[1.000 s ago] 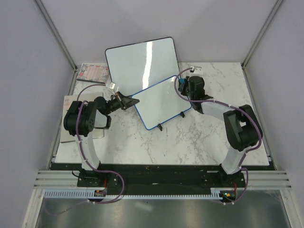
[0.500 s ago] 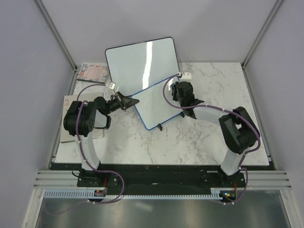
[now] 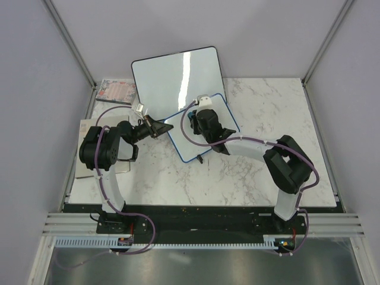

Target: Erase the whiteboard

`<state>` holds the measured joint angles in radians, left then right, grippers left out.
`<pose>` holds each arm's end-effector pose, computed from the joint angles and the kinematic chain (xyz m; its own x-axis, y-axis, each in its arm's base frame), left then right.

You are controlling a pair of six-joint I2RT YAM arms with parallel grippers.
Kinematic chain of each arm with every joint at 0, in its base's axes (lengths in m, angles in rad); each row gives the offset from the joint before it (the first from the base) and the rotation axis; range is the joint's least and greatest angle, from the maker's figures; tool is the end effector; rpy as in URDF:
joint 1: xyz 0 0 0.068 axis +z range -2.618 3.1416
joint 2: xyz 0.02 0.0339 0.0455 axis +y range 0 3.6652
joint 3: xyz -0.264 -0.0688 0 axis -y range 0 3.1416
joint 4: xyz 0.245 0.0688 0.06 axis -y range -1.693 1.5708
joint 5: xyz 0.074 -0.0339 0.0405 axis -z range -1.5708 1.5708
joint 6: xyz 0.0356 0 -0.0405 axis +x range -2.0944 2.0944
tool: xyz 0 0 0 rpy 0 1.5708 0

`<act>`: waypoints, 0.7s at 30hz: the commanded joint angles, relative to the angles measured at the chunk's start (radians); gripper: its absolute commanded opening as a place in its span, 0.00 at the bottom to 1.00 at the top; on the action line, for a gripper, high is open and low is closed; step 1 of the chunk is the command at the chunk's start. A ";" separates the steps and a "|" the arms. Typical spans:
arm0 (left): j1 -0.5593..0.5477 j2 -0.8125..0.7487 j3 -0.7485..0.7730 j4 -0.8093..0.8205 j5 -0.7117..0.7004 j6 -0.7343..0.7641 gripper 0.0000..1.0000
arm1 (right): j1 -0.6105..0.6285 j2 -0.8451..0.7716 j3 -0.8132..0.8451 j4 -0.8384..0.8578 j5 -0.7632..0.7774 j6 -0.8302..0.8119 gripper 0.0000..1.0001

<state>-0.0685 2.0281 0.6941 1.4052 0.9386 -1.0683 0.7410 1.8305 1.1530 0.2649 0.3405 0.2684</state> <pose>0.3444 -0.0524 0.1330 -0.7048 -0.4707 -0.5307 0.4683 0.2531 -0.8465 0.3141 0.2712 0.2187 -0.3941 -0.0218 -0.9188 -0.3174 0.9414 0.1138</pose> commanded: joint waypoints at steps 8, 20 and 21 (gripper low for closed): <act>-0.054 -0.009 -0.022 0.258 0.141 0.057 0.02 | 0.179 0.121 -0.013 -0.187 -0.153 0.006 0.00; -0.057 -0.045 -0.018 0.258 0.143 0.045 0.02 | 0.161 -0.049 -0.114 -0.231 0.032 -0.001 0.00; -0.059 -0.054 -0.019 0.258 0.144 0.047 0.02 | 0.149 -0.069 -0.121 -0.233 0.034 0.000 0.00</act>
<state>-0.0715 2.0121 0.6922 1.3926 0.9459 -1.0546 0.9119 1.8130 1.1023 0.2256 0.3393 0.2665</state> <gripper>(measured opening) 0.064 0.171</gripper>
